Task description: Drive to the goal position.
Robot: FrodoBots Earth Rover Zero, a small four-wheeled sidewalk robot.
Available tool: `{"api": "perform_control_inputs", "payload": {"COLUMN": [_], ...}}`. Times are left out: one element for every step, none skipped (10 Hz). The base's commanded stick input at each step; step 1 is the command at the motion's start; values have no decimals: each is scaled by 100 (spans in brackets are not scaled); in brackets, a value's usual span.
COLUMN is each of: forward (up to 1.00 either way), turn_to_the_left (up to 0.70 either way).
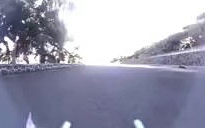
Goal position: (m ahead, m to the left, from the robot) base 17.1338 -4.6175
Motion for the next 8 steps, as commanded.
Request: {"api": "perform_control_inputs", "payload": {"forward": [50,50,50,50,50,50,50,50], "turn_to_the_left": [0,0,0,0,0,0,0,0]}}
